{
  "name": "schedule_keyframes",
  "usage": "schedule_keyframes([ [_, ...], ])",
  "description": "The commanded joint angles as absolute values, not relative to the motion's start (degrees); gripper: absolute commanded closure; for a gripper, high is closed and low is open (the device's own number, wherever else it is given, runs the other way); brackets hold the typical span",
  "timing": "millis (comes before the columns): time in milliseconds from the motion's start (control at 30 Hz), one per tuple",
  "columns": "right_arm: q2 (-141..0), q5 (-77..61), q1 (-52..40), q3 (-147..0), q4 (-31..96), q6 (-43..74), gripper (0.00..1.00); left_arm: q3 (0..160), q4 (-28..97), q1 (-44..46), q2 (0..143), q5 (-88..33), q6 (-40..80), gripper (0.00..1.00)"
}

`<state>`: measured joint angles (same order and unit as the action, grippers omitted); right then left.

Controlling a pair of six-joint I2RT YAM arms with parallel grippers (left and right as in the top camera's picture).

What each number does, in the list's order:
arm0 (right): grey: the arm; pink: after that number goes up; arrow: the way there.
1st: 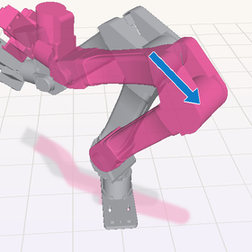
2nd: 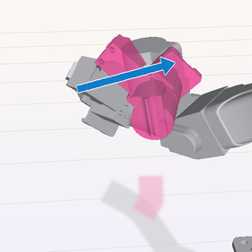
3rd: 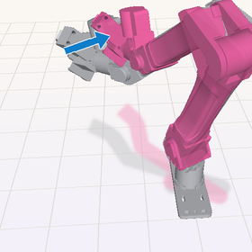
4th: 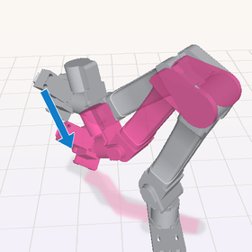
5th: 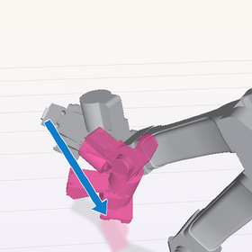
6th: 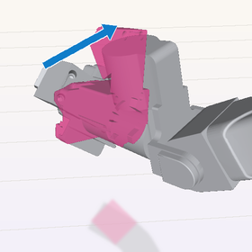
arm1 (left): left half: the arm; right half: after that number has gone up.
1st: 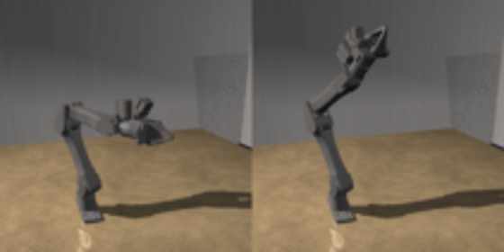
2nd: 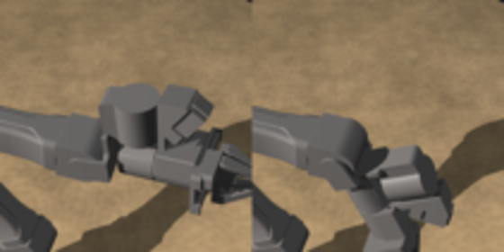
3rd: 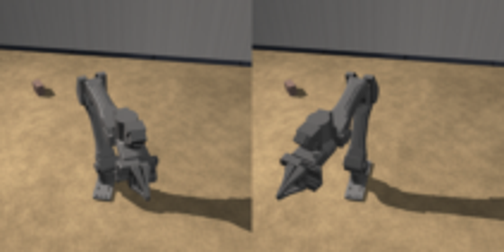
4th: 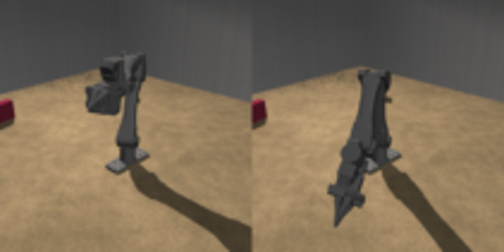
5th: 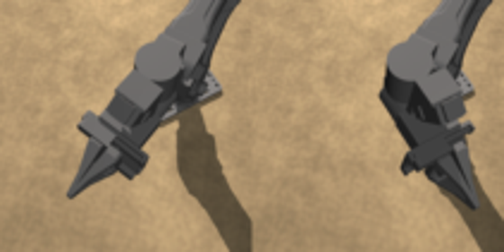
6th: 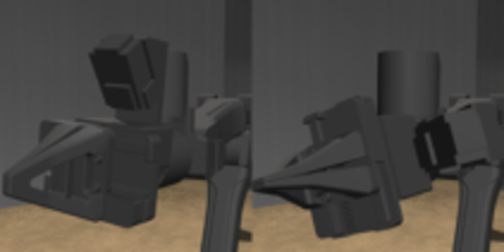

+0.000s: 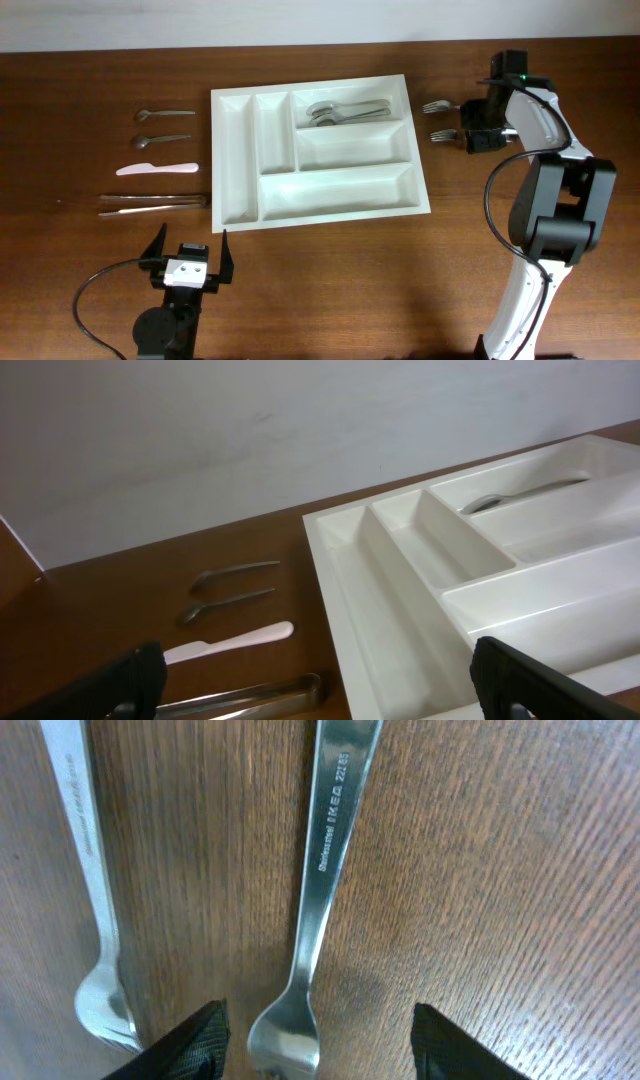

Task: Pack container
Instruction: 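Lower the right gripper over the lower fork's handle and close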

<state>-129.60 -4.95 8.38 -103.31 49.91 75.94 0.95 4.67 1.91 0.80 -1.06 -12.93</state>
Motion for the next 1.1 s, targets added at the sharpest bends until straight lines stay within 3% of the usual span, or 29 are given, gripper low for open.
schedule_keyframes([
  [0, -130.04, -6.92, 8.23, -103.39, 50.52, 78.78, 0.44, 0.51, 4.58, 2.09, 0.36, -0.67, -13.8, 0.01],
  [833, -134.56, -5.82, 8.38, -103.39, 47.09, 76.86, 0.39, 0.51, 4.58, 2.09, 0.36, -0.67, -13.78, 0.01],
  [900, -134.74, -5.82, 8.38, -103.39, 47.11, 76.58, 0.54, 0.51, 4.58, 2.09, 0.36, -0.67, -13.8, 0.01],
  [933, -134.74, -5.85, 8.38, -103.39, 47.03, 75.24, 0.72, 0.51, 4.58, 2.09, 0.36, -0.67, -13.78, 0.01],
  [1000, -134.74, -5.85, 8.38, -103.39, 47.11, 75.16, 0.86, 0.51, 4.58, 2.09, 0.36, -0.67, -13.78, 0.01],
  [1067, -134.74, -5.89, 8.38, -103.39, 47.07, 74.08, 0.88, 0.51, 4.58, 2.09, 0.36, -0.67, -13.8, 0.01],
])
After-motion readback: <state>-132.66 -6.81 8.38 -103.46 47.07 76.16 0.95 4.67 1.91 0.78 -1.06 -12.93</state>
